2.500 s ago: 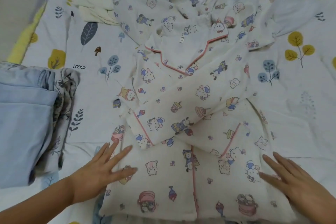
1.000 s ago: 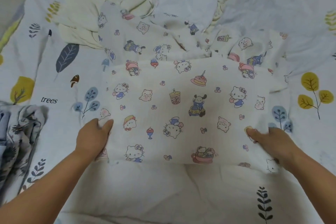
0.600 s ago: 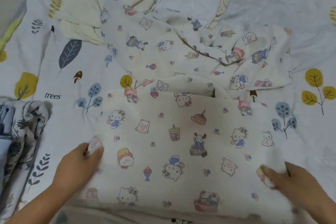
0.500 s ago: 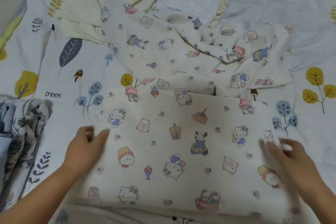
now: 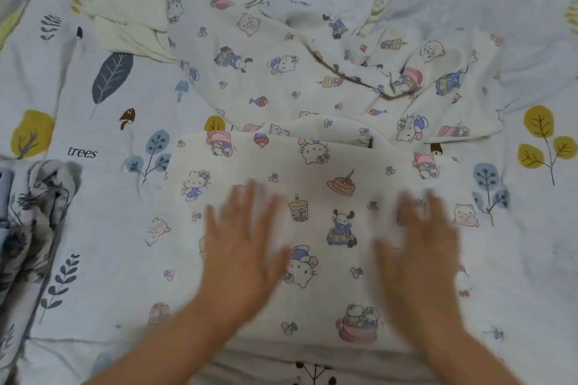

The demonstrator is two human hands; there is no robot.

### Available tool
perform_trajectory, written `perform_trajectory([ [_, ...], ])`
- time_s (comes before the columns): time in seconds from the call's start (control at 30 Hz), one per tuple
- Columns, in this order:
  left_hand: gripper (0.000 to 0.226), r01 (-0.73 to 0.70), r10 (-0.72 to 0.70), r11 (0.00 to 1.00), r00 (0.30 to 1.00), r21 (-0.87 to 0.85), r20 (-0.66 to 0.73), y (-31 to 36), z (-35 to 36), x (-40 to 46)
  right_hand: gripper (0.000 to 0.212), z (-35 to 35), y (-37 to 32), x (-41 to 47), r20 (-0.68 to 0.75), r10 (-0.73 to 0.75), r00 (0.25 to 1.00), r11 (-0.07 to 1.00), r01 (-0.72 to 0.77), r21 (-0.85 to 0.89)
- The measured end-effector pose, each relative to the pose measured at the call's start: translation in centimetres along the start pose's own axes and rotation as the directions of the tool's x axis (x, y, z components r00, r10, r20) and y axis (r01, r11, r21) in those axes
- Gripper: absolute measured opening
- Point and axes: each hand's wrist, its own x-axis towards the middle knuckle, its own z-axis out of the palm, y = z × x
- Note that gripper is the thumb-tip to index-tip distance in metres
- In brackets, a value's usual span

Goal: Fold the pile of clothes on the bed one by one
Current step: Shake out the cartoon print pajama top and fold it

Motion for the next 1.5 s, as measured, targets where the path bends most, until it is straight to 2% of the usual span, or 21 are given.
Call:
perform_trajectory([
  [0.07,0.065,-0.142,0.124,0.987,0.972,0.08,0.201,0.5,2.0,-1.5,0.066,2.2,-1.2,-2.3,0.302,-0.189,0.934,0.942,0.259,-0.215],
  [0.13,0.066,-0.114,0.06,0.981,0.95,0.16,0.306,-1.0,3.4,-1.1,0.075,3.8,-0.2,-1.6,0.489,-0.096,0.867,0.895,0.29,-0.338],
  [0.3,0.069,0.012,-0.102,0.964,0.939,0.266,0.329,-3.2,5.3,0.7,0.073,5.9,3.7,0.6,0.488,0.017,0.873,0.899,0.201,-0.39],
  [0.53,0.071,-0.075,-0.008,0.975,0.929,0.208,0.371,-2.1,2.7,-1.0,0.07,2.8,2.4,-1.9,0.369,0.008,0.929,0.942,0.117,-0.314],
  [0.67,0.077,-0.055,-0.071,0.965,0.886,0.257,0.457,-3.1,3.2,-2.5,0.067,2.4,4.9,-4.0,0.487,0.024,0.873,0.933,0.156,-0.325],
  [0.73,0.078,-0.016,-0.11,0.964,0.884,0.265,0.453,-1.9,2.5,-2.0,0.066,1.2,4.7,-4.1,0.357,0.069,0.932,0.968,0.024,-0.252],
  [0.77,0.08,-0.029,-0.087,0.965,0.903,0.26,0.421,-0.9,1.9,-1.8,0.062,0.4,4.4,-4.3,0.202,0.136,0.97,0.978,-0.099,-0.183],
  [0.83,0.071,-0.093,0.014,0.978,0.921,0.185,0.39,1.3,0.8,-2.0,0.056,-1.3,4.8,-4.8,-0.075,0.397,0.915,0.916,-0.4,-0.025],
  [0.87,0.065,-0.172,0.101,0.972,0.921,0.159,0.377,2.2,0.8,-2.3,0.06,-2.0,5.2,-5.3,-0.11,0.568,0.815,0.823,-0.566,0.052],
  [0.93,0.061,-0.262,0.192,0.959,0.883,0.11,0.428,3.7,0.9,-3.3,0.076,-3.0,6.3,-6.5,0.011,0.85,0.527,0.518,-0.839,0.167],
  [0.97,0.061,-0.27,0.203,0.959,0.866,0.086,0.457,4.1,1.1,-3.6,0.077,-3.3,6.4,-7.1,0.118,0.915,0.387,0.348,-0.901,0.258],
  [1.03,0.062,-0.265,0.205,0.963,0.842,0.052,0.498,4.3,2.0,-3.9,0.053,-3.2,6.3,-7.7,0.439,0.874,0.21,-0.068,-0.841,0.537],
  [1.1,0.061,-0.254,0.218,0.967,0.84,0.005,0.497,3.7,3.3,-4.3,0.017,-2.8,5.1,-7.4,0.762,0.627,0.159,-0.535,-0.623,0.57],
  [1.13,0.06,-0.244,0.213,0.97,0.834,-0.005,0.508,3.6,3.6,-4.5,0.009,-2.7,4.3,-7.0,0.828,0.532,0.178,-0.661,-0.523,0.538],
  [1.17,0.059,-0.242,0.211,0.97,0.835,-0.007,0.509,3.4,3.9,-4.5,0.006,-2.3,3.8,-6.8,0.844,0.494,0.207,-0.706,-0.472,0.529],
  [1.23,0.059,-0.221,0.199,0.975,0.825,-0.022,0.53,3.3,3.9,-4.3,0.013,-1.8,2.4,-6.2,0.815,0.5,0.293,-0.646,-0.501,0.577],
  [1.27,0.059,-0.201,0.199,0.978,0.816,-0.055,0.543,3.3,3.7,-4.1,0.018,-1.3,2.0,-6.1,0.754,0.563,0.338,-0.551,-0.525,0.648],
  [1.33,0.06,-0.122,0.191,0.98,0.793,-0.157,0.579,3.3,2.9,-3.6,0.021,-0.9,0.6,-6.1,0.461,0.777,0.428,-0.18,-0.552,0.814],
  [1.4,0.055,0.089,0.15,0.933,0.782,-0.348,0.604,3.4,1.3,-2.7,0.02,-1.4,-1.6,-6.1,0.164,0.812,0.56,0.165,-0.49,0.856],
  [1.43,0.051,0.255,0.117,0.838,0.78,-0.483,0.614,3.3,0.1,-2.2,0.019,-1.6,-2.9,-6.2,0.075,0.769,0.635,0.269,-0.428,0.863],
  [1.5,0.045,0.474,0.092,0.524,0.795,-0.708,0.6,3.0,-2.7,-1.2,0.016,-1.6,-5.6,-6.5,-0.001,0.613,0.79,0.408,-0.315,0.857],
])
